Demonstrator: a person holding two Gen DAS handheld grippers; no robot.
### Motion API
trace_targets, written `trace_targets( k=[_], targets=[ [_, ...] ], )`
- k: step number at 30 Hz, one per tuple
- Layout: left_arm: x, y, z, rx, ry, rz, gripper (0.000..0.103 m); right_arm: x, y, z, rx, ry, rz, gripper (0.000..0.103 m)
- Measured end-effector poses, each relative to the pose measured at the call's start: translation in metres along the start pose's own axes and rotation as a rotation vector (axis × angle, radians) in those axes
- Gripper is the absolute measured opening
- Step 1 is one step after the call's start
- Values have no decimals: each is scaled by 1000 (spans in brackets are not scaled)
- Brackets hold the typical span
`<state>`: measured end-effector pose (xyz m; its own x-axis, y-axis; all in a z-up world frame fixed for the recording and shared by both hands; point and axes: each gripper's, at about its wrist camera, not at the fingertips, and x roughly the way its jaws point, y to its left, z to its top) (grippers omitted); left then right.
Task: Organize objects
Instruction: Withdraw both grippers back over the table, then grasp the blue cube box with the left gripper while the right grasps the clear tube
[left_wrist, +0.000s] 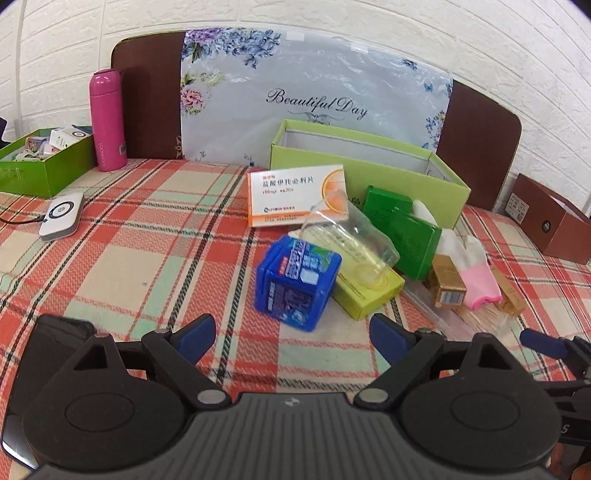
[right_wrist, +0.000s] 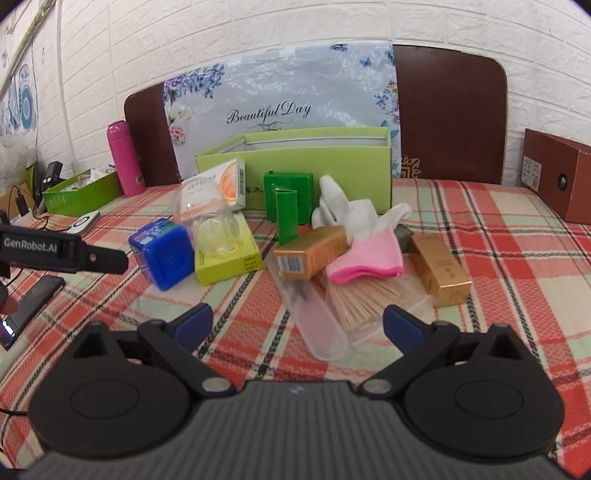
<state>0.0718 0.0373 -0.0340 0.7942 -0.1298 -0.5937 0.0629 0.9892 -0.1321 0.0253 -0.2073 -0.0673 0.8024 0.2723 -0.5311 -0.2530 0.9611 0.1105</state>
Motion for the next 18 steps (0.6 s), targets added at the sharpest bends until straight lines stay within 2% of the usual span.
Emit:
trace_targets(
  k=[3,7,13,14,16,17,18],
  targets=[
    [8,4,6,12,-17,-7,94,10,3,4,-20,19,23,86],
    [21,3,13,28,-16,-21,94,28,3,7,-33,63,47,62],
    [45,0,22,51,-10,-32,93,51,0,8,-78,106,21,54],
    [49,0,24,50,-6,-40,89,53,0,8,-80,112,20,51],
    [55,0,27,56,2,-60,79,55,0,8,-75,126,15,32],
    [58,0,28,56,13,-64,71,53,1,8,-71,130,25,28],
    [60,1,28,52,24,-69,68,50,2,8,-69,137,40,27]
  ],
)
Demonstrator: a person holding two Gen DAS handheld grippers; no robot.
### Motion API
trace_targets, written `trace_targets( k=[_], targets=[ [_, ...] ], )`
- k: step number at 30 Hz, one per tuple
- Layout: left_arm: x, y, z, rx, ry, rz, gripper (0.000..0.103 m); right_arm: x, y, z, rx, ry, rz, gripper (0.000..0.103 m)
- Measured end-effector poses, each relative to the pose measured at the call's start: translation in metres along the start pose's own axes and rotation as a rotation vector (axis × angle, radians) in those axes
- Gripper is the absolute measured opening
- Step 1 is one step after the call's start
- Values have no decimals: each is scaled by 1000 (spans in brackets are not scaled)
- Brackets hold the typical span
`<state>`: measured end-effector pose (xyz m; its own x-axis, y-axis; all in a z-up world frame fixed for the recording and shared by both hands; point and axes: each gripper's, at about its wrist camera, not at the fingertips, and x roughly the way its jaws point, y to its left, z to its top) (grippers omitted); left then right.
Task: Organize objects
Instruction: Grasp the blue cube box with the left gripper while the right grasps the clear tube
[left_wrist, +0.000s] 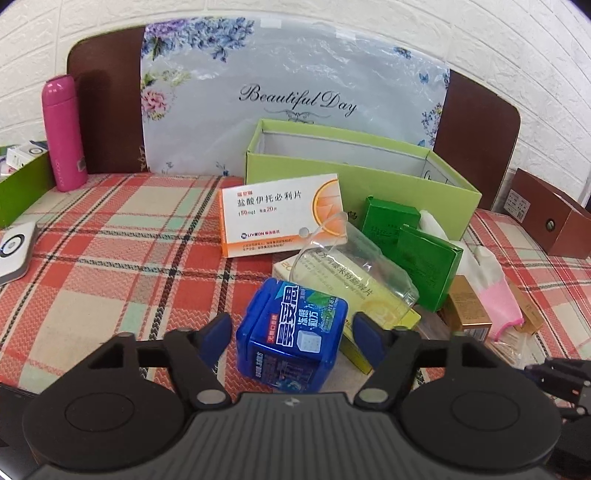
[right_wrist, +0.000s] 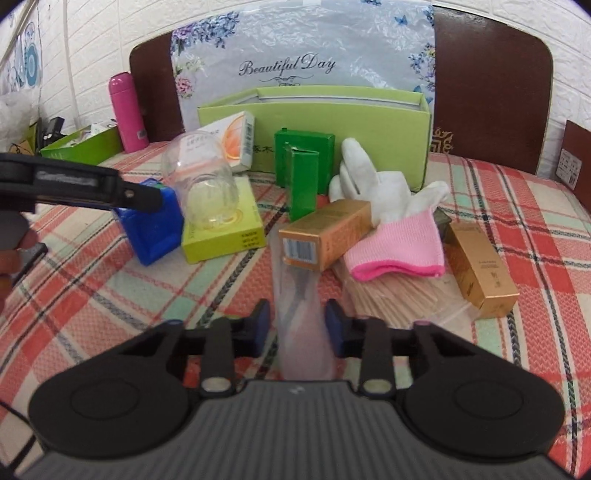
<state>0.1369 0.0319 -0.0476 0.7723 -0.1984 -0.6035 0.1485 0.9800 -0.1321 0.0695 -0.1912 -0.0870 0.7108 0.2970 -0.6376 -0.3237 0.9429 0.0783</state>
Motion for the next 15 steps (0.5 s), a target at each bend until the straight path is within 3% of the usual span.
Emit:
trace_targets(
  k=[4,6,12,15],
  targets=[
    [-2,2,-3,-5,0,-12,67,-12,12,-6,-18,33,-4,27],
    [-8,1,-6,-1,7,-14,66,-20,17,-10,-5,48,38,27],
    [-45,-7,-32,92,51,-65,66,-42,38,-26,-38,95,103,27],
    [-61,-12,-45,120,46,-51,66,-47,43,-29,-49,97,111,28]
  ],
)
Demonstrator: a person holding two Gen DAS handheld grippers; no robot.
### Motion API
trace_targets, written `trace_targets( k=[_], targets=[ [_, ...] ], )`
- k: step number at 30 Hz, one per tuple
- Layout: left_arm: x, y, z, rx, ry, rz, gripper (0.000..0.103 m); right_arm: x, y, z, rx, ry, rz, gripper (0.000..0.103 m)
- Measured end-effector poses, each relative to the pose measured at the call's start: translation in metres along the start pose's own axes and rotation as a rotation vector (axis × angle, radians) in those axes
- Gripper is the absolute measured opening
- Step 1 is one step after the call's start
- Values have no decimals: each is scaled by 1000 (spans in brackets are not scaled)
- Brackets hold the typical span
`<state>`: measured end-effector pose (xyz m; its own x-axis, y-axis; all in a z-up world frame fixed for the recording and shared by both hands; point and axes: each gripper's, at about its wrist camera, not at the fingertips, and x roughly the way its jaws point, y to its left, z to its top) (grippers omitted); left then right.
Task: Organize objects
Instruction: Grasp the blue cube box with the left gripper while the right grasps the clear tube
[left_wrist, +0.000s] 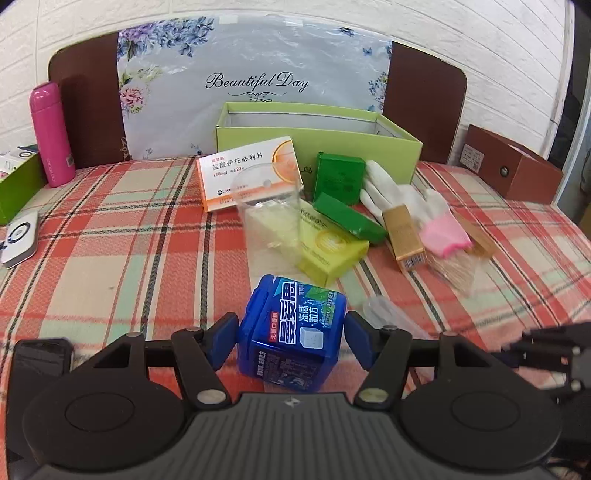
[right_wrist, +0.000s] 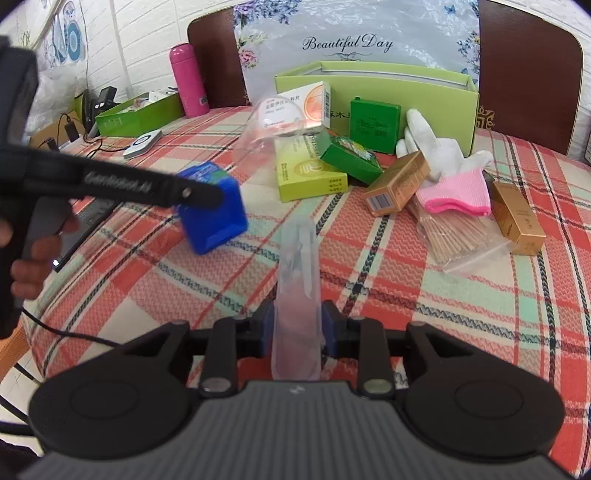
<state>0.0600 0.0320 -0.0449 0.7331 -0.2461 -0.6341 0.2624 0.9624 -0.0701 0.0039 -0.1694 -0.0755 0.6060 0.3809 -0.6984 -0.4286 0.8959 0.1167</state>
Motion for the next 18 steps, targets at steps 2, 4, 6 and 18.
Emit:
trace_targets(
  k=[2,4,6,18],
  targets=[
    [-2,-3,-4,17,-3,32,69,0,2,1,-2,-2,-11,29],
    [1,-3,-6,25,4,41,69,2,2,2,-1,-1,-13,29],
    [5,-1,-6,10,20,21,69,2,2,1,1,-2,-13,29],
    [14,0,-6,-16,28,35,69,5,0,0,19,-3,-18,29]
  ],
)
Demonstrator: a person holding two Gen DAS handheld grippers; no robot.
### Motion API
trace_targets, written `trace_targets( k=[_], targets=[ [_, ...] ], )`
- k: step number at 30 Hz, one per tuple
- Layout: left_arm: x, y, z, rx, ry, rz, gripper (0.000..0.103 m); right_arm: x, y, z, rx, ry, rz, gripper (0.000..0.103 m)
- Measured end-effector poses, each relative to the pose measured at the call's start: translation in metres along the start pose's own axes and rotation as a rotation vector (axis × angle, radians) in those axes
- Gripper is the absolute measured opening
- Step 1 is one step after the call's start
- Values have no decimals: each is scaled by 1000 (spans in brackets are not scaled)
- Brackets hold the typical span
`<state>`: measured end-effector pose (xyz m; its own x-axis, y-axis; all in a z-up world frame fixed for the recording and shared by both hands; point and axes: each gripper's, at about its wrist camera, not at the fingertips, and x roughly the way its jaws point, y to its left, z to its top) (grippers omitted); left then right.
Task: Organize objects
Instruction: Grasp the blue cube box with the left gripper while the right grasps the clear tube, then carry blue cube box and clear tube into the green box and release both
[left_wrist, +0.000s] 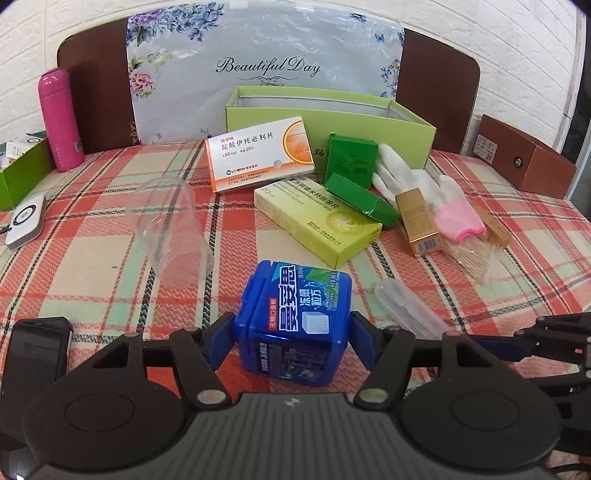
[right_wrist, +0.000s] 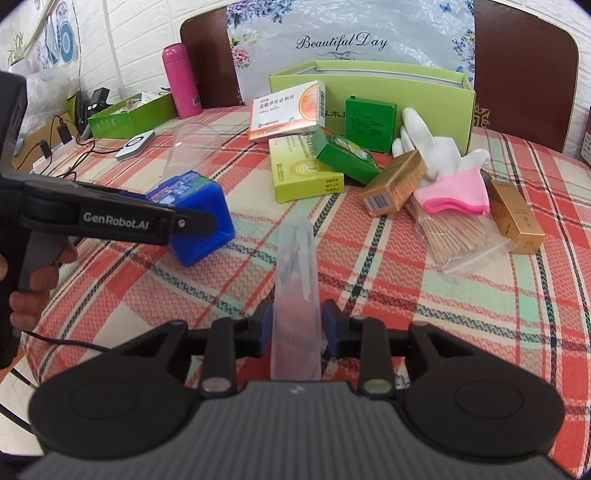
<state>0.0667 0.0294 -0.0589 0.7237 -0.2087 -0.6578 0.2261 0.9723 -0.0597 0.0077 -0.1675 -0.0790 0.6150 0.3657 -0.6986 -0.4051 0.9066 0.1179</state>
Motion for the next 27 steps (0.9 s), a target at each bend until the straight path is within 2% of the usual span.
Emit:
trace_targets(
  k=[6,10,14,19,22,27],
  targets=[
    [3,0,1,-2,6,-18,69,1,1,0,-2,-1,-2,29],
    [4,0,1,4,14,-18,62,2,2,0,-16,-4,-5,28],
    [2,1,1,-2,12,-24,62,1,3,-1,-31,-7,-15,27],
    [-8,1,6,-4,5,-59,60,-8,-3,5,2,-24,8,26],
    [-16,0,15,-3,-7,-100,60,-20,-9,17,9,-52,14,26],
    [-28,-9,51,24,-92,-138,60,-41,-18,48,-30,-114,3,27]
  ],
)
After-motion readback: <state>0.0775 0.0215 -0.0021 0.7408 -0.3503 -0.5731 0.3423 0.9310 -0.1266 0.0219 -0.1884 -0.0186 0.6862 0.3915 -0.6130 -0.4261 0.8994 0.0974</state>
